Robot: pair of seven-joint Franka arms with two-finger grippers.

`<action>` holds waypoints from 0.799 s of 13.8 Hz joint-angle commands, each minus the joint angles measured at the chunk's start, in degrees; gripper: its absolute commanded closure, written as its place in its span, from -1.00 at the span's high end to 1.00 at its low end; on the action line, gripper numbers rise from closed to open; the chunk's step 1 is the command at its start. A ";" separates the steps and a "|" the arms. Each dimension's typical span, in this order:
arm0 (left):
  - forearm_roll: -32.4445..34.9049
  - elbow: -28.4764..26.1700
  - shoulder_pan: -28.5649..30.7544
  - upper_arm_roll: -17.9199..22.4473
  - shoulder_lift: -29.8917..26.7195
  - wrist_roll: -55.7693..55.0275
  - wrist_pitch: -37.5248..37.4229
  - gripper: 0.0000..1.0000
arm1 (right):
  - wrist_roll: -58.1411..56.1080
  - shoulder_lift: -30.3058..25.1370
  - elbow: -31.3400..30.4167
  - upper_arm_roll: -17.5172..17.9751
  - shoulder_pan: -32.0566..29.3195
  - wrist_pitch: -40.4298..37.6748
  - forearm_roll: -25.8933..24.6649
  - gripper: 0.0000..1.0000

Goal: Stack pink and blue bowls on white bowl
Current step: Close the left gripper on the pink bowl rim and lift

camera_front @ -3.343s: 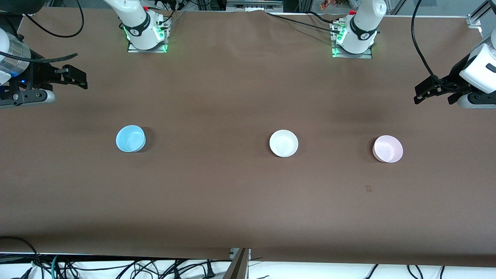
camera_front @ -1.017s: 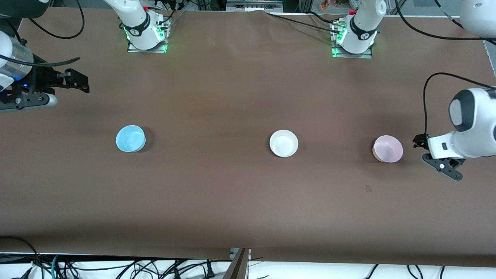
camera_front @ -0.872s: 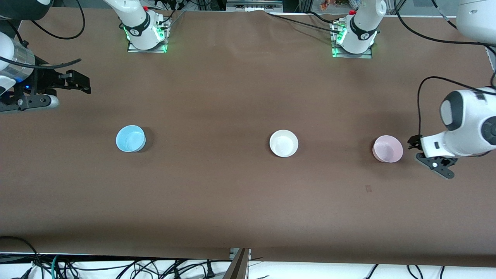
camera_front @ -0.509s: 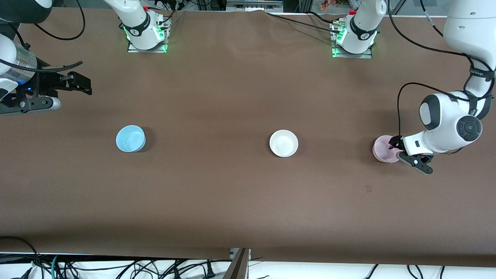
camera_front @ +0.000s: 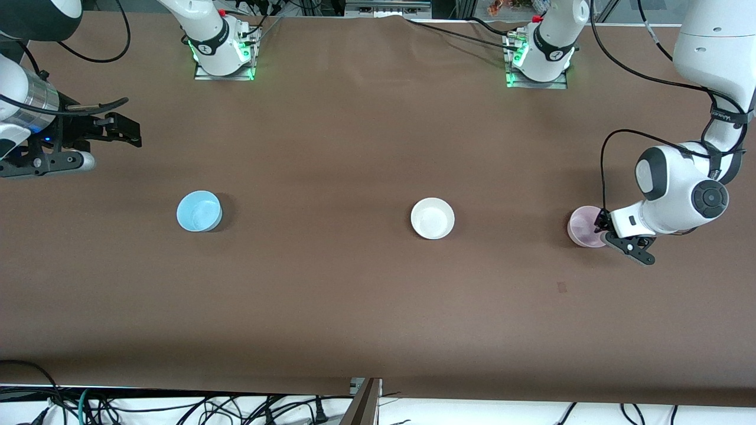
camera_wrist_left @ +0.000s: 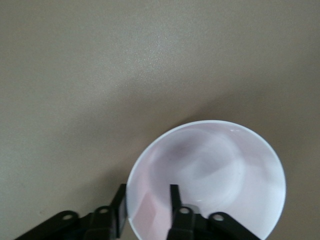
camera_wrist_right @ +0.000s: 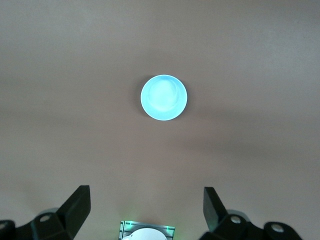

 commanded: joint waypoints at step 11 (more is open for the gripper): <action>-1.02 11.25 -0.23 -5.00 -1.01 -5.16 -15.80 -1.00 | -0.14 0.70 0.77 0.04 -0.05 -0.24 0.17 1.00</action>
